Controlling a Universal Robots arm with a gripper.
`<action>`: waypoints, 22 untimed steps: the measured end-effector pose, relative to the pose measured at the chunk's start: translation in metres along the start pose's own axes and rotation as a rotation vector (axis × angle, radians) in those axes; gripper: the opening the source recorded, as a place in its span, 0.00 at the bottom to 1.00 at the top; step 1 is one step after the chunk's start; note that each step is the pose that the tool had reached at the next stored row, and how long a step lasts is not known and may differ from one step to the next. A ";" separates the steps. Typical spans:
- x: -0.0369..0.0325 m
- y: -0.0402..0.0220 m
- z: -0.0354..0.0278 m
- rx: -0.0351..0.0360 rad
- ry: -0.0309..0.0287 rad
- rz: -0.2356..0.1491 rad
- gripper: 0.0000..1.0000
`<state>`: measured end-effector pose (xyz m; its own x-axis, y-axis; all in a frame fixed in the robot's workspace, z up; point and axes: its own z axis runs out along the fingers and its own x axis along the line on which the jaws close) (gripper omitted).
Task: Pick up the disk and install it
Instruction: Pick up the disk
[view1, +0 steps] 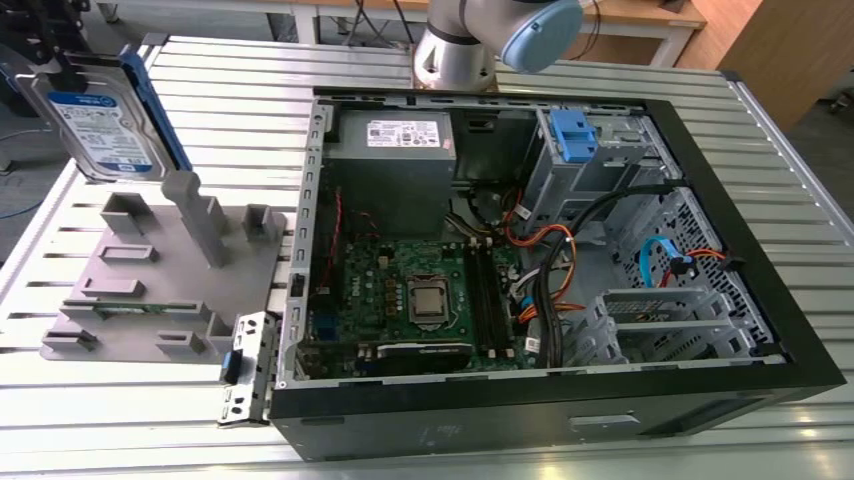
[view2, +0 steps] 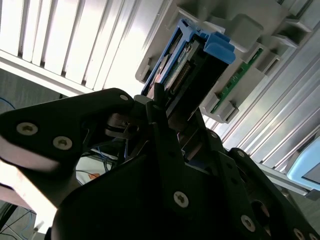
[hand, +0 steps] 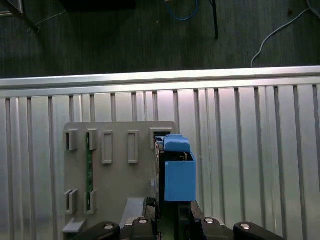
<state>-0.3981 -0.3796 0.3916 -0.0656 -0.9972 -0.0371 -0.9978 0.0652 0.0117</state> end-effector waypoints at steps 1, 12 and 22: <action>-0.0001 0.0000 -0.0010 0.0000 0.0000 0.000 0.35; -0.0002 0.0001 -0.0053 -0.0001 -0.0001 -0.004 0.35; -0.0004 0.0001 -0.0078 -0.0010 0.0003 -0.024 0.35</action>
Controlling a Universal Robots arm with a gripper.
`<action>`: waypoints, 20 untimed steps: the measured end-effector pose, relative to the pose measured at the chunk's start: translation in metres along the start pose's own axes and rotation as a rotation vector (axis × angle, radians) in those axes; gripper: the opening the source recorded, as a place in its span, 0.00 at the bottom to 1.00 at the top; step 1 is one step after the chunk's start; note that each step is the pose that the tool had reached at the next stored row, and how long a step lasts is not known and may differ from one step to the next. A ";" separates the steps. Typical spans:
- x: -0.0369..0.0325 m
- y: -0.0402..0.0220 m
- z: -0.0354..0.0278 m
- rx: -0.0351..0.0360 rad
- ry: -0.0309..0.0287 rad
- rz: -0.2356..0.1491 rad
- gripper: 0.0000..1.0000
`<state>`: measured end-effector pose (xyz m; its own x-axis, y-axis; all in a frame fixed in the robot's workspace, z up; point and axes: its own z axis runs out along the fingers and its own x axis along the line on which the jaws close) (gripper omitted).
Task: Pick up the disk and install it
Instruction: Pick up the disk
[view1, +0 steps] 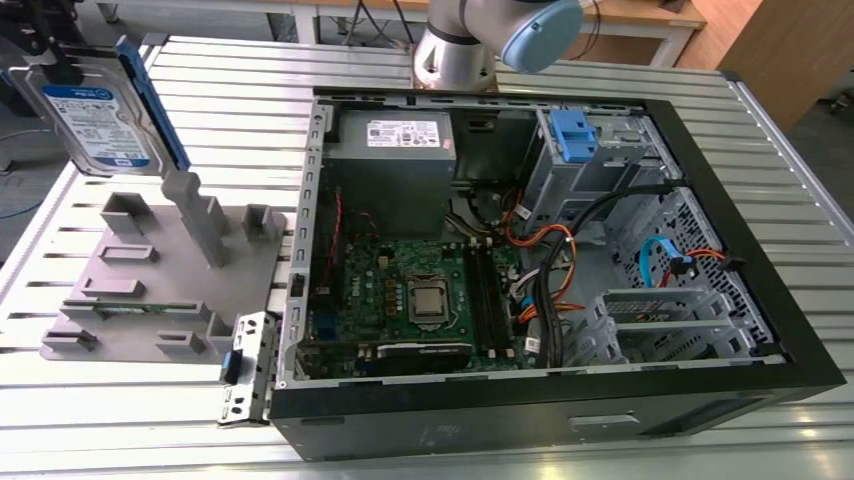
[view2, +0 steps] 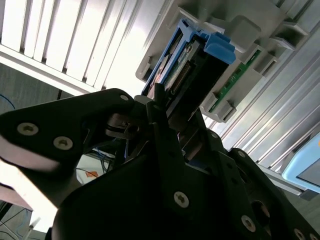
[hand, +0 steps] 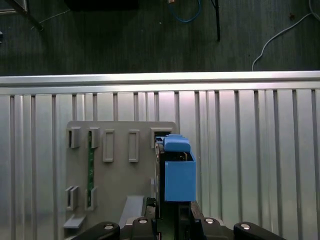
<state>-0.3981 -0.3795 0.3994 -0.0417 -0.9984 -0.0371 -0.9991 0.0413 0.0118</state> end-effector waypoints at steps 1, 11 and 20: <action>0.0000 0.0001 -0.0013 0.0000 0.0000 0.000 0.35; -0.0008 0.0003 -0.0211 0.0001 -0.0001 0.000 0.35; -0.0017 0.0006 -0.0473 0.0002 -0.0001 0.000 0.35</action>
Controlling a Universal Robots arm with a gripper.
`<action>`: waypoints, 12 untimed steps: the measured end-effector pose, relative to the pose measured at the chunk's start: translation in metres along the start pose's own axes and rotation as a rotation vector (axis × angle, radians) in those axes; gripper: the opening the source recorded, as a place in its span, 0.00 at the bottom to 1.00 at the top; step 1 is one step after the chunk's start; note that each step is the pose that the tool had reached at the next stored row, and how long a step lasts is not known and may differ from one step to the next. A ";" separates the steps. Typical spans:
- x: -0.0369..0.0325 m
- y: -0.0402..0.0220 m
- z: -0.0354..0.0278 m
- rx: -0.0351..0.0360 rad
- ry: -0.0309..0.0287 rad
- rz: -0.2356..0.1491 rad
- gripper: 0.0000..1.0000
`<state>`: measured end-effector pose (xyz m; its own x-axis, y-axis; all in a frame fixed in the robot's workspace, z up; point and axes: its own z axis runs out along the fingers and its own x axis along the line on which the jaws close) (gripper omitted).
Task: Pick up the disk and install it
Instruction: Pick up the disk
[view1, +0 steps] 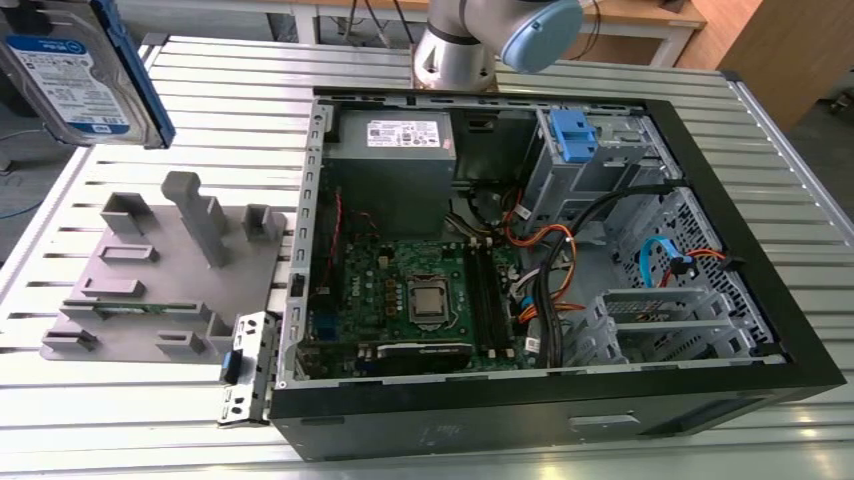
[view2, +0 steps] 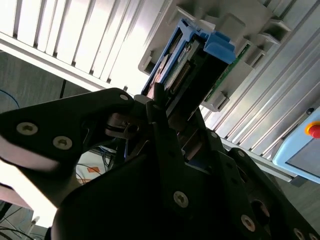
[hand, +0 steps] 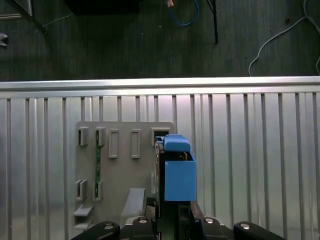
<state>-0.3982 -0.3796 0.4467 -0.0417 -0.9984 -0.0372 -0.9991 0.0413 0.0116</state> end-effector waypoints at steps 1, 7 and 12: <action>-0.0001 0.0000 -0.0023 0.0001 -0.0001 0.000 0.35; -0.0006 0.0002 -0.0155 -0.0001 0.0000 0.000 0.35; -0.0010 0.0003 -0.0255 0.0000 0.0000 0.000 0.35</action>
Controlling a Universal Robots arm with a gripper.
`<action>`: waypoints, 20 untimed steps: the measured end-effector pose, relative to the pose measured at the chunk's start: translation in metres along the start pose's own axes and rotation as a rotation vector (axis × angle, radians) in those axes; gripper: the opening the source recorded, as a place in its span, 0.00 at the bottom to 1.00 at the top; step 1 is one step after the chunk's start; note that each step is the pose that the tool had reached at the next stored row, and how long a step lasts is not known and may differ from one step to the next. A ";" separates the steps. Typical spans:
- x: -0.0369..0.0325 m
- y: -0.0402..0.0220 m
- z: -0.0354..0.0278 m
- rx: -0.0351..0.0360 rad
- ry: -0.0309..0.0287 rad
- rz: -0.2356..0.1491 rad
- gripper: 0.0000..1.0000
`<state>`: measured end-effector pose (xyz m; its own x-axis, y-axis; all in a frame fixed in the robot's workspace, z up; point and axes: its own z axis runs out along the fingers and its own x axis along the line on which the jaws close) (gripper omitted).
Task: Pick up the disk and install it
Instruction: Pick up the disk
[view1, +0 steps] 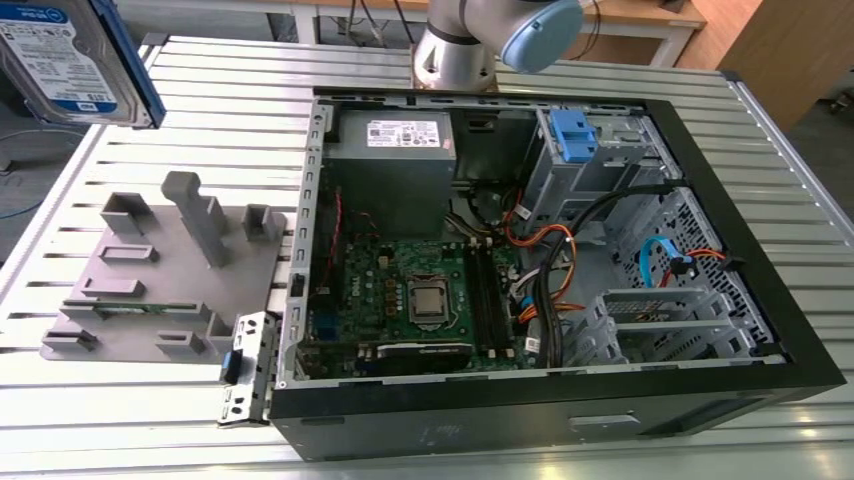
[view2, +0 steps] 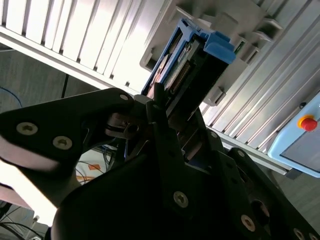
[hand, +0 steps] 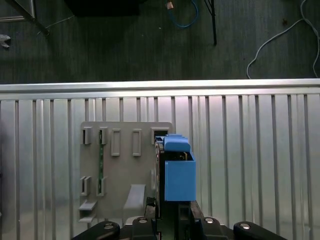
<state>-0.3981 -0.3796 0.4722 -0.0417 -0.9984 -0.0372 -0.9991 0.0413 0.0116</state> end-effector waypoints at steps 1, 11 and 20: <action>-0.0001 0.0000 -0.0019 0.0000 0.0000 0.000 0.35; -0.0007 0.0002 -0.0192 -0.0002 0.0001 0.000 0.35; -0.0008 -0.0020 -0.0195 -0.0001 0.0001 0.000 0.35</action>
<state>-0.3959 -0.3796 0.4917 -0.0417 -0.9984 -0.0371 -0.9991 0.0413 0.0117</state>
